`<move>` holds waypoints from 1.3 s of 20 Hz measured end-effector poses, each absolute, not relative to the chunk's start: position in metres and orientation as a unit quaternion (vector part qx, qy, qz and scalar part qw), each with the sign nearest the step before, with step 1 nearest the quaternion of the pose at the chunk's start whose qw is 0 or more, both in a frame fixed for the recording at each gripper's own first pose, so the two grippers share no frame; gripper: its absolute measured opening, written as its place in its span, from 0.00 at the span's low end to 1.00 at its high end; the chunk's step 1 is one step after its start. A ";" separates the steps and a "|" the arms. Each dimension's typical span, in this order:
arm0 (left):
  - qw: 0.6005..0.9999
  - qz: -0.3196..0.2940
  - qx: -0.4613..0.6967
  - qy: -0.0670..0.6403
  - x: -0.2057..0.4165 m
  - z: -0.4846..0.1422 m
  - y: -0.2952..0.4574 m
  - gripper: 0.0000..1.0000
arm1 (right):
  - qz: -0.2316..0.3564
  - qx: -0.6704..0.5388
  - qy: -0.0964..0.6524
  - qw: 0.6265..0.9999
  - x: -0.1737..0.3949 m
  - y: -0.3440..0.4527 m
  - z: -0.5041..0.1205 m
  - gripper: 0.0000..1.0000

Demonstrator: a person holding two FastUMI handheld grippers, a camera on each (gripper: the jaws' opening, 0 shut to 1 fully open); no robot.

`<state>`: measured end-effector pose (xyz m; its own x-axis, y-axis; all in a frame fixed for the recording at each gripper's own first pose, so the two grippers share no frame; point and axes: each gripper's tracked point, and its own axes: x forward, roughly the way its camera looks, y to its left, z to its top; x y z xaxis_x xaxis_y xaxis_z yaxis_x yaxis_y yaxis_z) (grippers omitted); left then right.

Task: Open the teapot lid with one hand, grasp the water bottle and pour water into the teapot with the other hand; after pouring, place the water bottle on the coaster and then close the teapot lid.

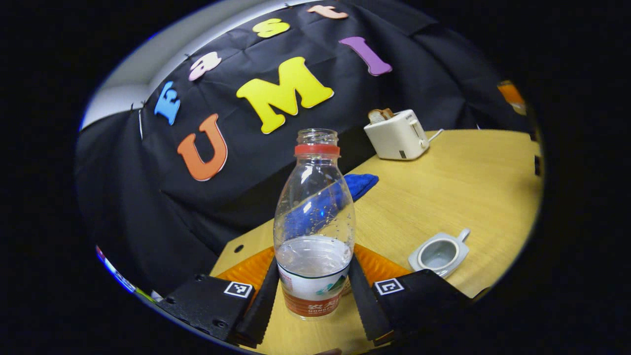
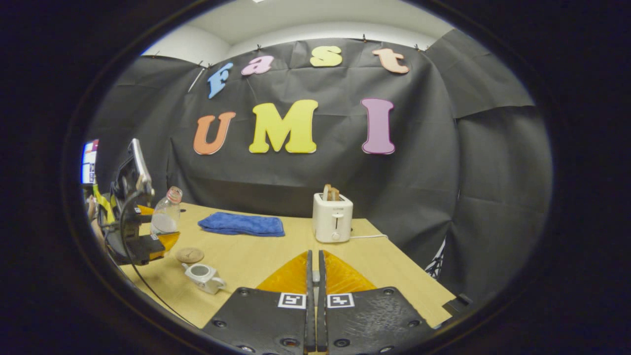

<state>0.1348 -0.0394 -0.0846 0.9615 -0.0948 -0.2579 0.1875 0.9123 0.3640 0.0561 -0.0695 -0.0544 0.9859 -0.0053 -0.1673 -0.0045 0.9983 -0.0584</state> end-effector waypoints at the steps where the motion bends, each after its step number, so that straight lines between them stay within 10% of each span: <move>1: 0.976 -0.071 0.173 0.113 0.140 -0.083 -0.042 0.75 | -0.002 -0.030 0.087 0.996 0.057 -0.072 -0.056 0.01; 26: 0.993 -0.031 -0.027 0.114 0.192 -0.117 -0.025 0.81 | -0.019 -0.037 0.094 0.995 0.067 -0.084 -0.066 0.01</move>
<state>0.1919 -0.0248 -0.1168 0.9721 -0.0675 -0.2246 0.0551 0.9966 -0.0610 0.0667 -0.0843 -0.0655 0.9817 -0.0451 -0.1850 0.0312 0.9965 -0.0774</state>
